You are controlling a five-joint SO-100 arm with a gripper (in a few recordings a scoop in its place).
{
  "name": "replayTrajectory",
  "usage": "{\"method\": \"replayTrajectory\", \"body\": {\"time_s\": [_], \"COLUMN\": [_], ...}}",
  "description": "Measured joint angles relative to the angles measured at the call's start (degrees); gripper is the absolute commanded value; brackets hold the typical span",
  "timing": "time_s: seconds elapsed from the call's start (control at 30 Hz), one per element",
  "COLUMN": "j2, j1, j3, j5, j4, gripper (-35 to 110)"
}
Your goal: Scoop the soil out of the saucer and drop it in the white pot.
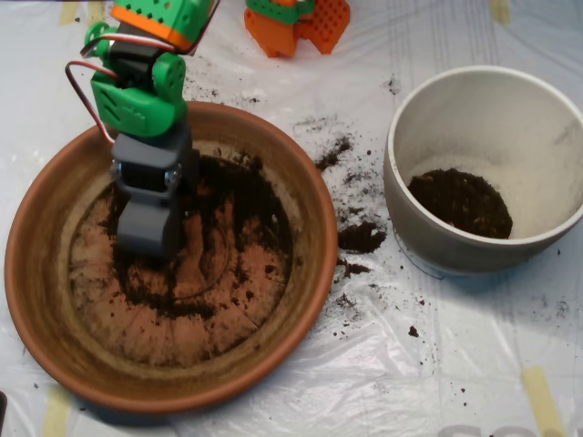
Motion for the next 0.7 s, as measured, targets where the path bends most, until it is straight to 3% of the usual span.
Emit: {"method": "replayTrajectory", "body": {"time_s": [0.07, 0.4, 0.7], "j2": [1.32, 4.13, 13.27], "j1": [-0.35, -2.02, -8.53], "j3": [1.23, 4.48, 0.18], "j5": [0.00, -0.53, 5.45], "j4": [-0.18, 0.70, 13.80], "gripper": [3, 0, 0]}}
